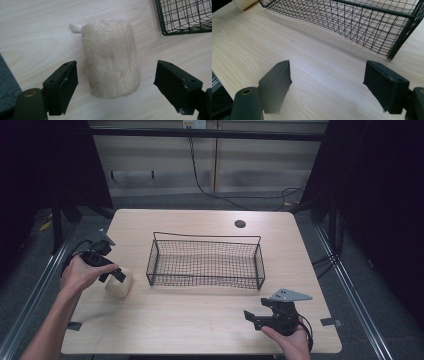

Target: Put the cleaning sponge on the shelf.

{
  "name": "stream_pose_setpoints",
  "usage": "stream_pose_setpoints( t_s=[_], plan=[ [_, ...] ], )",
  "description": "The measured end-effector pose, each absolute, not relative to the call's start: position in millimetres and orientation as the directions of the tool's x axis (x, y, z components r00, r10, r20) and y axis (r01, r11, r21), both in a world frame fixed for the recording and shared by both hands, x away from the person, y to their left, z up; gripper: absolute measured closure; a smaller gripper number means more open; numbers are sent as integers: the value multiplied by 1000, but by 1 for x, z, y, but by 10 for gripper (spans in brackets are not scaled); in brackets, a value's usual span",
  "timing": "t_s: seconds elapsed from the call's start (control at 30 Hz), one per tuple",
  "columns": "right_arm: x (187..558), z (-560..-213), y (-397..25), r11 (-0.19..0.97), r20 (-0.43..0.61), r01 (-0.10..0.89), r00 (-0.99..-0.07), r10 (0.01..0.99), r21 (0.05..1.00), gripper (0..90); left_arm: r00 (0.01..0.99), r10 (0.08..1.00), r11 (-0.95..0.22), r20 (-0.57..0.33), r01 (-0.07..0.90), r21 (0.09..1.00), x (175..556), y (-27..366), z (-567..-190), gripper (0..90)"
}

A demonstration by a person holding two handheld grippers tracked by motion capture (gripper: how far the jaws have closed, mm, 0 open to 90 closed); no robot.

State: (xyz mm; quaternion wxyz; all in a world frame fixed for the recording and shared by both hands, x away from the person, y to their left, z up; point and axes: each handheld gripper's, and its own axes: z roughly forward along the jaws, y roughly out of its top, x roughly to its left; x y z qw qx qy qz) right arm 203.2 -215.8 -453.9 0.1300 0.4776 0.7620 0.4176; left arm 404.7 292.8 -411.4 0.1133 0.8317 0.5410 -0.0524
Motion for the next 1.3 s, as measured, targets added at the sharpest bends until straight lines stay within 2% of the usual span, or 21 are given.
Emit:
stream_pose_setpoints(
  t_s=[0.23, 0.8, 0.9, 1.3],
  plan=[
    [204, -455, -215, 198, 203, 622, -513, 834, 758, 214, 409, 886, -393, -217, 912, 116, 411, 286, -419, 191],
    [205, -456, -214, 207, 205, 629, -517, 831, 750, 214, 362, 923, -359, -132, 932, 41, 422, 273, -439, 210],
    [205, -456, -214, 207, 206, 632, -516, 832, 747, 213, 377, 917, -377, -132, 926, 21, 423, 268, -444, 225],
    [205, -456, -213, 212, 203, 636, -515, 833, 742, 214, 350, 927, -350, -137, 936, 22, 421, 265, -449, 261]
  ],
)
